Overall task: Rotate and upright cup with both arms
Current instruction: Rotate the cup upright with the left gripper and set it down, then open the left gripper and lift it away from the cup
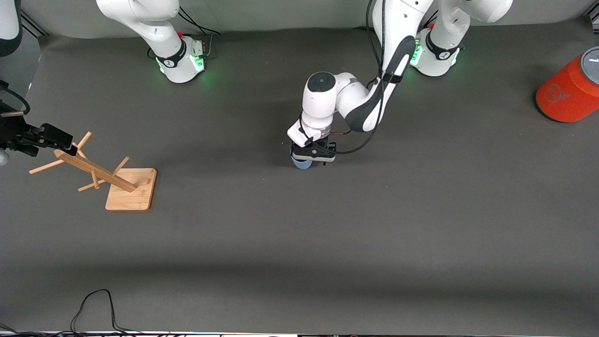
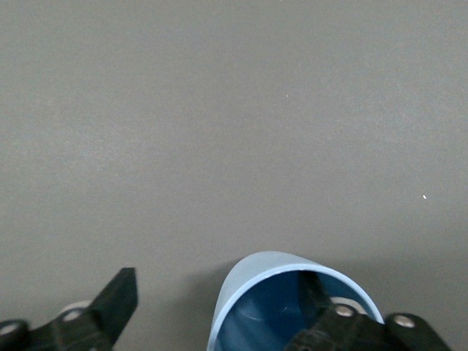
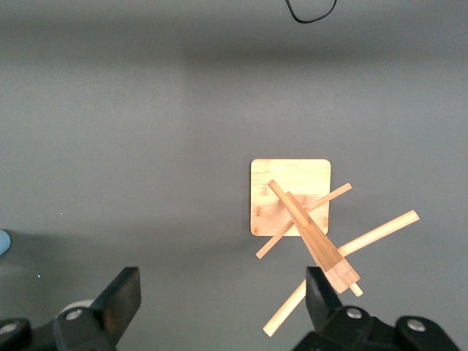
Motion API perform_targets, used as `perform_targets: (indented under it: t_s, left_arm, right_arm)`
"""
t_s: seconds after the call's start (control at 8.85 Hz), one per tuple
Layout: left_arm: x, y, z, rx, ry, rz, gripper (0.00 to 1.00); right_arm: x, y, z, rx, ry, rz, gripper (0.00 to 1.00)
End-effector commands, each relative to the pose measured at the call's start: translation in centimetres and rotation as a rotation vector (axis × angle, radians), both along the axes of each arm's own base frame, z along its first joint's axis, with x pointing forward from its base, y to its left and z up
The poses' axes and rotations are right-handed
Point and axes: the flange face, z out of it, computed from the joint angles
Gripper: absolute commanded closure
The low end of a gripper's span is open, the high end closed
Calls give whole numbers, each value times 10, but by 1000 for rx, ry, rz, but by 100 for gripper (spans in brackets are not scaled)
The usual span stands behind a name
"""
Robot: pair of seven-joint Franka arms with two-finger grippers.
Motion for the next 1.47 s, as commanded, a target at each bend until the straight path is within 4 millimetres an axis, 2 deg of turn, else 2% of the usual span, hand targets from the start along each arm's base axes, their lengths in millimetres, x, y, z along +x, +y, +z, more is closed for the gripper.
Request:
perform_targets:
  t_s: [0.0,0.45,0.68,1.02,1.13,1.24,1.36]
  left_arm:
    - [2,8,29,20,-3,31,0]
    - [28,39,106,61,13,94,0]
    - [55,64,157,44,103,63,0]
    - [103,111,214,62,175,52,0]
    - [118,134,228,75,196,50,0]
    - [132,157,251,64,231,45,0]
    - [147,190,266,70,259,53,0]
  right_arm:
    - [-6,-1,4,15,-2,11,0]
    - [-6,-1,4,14,-2,16,0]
    - [-5,-1,3,14,-1,16,0]
    - [-5,-1,3,14,-1,16,0]
    - [-5,-1,3,14,-1,16,0]
    - [-5,-1,2,13,1,18,0]
    - [-5,-1,3,10,-1,19,0]
